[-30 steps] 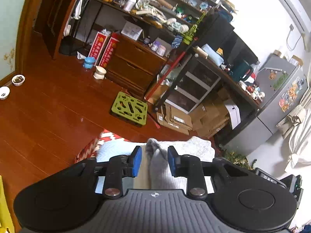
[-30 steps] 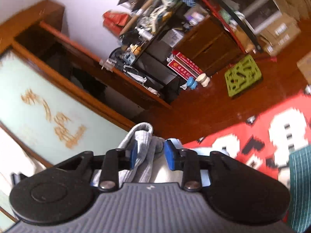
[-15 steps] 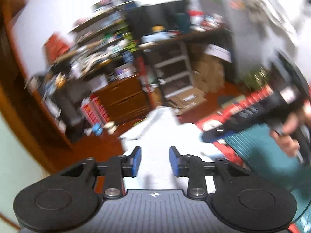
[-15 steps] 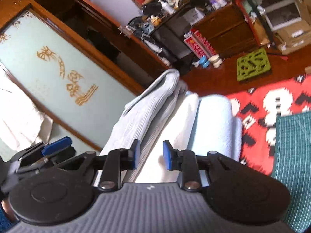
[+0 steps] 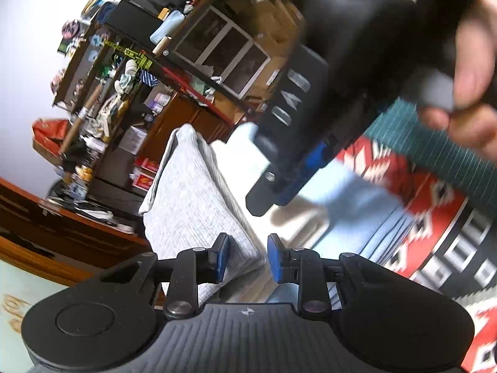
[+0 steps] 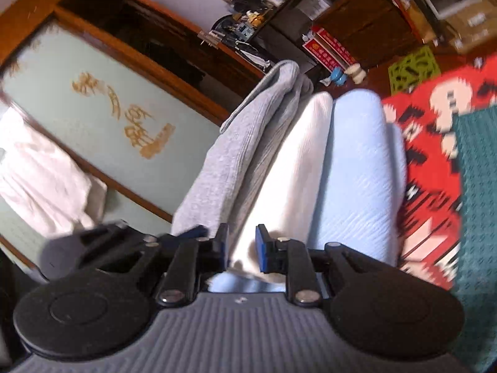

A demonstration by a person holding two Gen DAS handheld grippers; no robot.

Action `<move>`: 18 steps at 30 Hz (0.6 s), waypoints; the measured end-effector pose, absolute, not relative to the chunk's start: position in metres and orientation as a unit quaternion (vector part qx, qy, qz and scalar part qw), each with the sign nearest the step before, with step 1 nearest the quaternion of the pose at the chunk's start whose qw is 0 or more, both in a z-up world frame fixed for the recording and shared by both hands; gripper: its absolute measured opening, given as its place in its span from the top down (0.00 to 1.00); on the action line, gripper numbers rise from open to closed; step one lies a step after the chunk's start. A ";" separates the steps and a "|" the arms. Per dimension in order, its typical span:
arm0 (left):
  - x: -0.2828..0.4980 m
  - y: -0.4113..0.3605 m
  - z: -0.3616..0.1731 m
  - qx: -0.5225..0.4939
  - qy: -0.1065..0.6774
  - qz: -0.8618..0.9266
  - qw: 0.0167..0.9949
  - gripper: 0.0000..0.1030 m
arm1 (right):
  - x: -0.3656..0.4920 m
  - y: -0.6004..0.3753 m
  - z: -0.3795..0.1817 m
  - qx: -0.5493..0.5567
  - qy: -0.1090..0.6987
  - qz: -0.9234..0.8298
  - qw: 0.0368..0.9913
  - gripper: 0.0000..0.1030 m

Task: Fold clothes
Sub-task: 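Lower the grey shirt onto the towel stack and press it with both grippers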

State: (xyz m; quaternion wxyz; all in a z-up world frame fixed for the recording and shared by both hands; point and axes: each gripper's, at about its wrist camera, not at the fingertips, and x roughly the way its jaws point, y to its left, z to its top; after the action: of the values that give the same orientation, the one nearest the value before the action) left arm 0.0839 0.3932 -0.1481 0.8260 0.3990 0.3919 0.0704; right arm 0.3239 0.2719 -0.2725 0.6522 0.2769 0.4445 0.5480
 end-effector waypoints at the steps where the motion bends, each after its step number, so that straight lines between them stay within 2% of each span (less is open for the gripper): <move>1: 0.083 0.394 -0.150 0.405 0.390 0.072 0.824 0.73 | 0.322 0.273 -0.276 0.288 0.447 0.546 0.647 0.79; 2: 0.081 0.394 -0.151 0.411 0.389 0.073 0.821 0.79 | 0.320 0.274 -0.279 0.299 0.450 0.545 0.641 0.79; 5: 0.077 0.395 -0.156 0.428 0.384 0.077 0.814 0.87 | 0.313 0.276 -0.289 0.331 0.458 0.539 0.625 0.79; 13: 0.072 0.394 -0.165 0.450 0.373 0.082 0.807 0.90 | 0.299 0.287 -0.307 0.370 0.459 0.522 0.616 0.78; 15: 0.070 0.396 -0.161 0.440 0.371 0.081 0.814 0.90 | 0.295 0.288 -0.312 0.377 0.458 0.515 0.619 0.82; 18: 0.070 0.397 -0.155 0.429 0.367 0.081 0.821 0.91 | 0.294 0.290 -0.319 0.393 0.460 0.510 0.612 0.83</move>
State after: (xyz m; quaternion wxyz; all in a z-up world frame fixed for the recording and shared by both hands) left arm 0.0697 0.3974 -0.1552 0.8214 0.4292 0.3668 0.0808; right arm 0.2941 0.2904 -0.3189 0.6118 0.3929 0.4599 0.5097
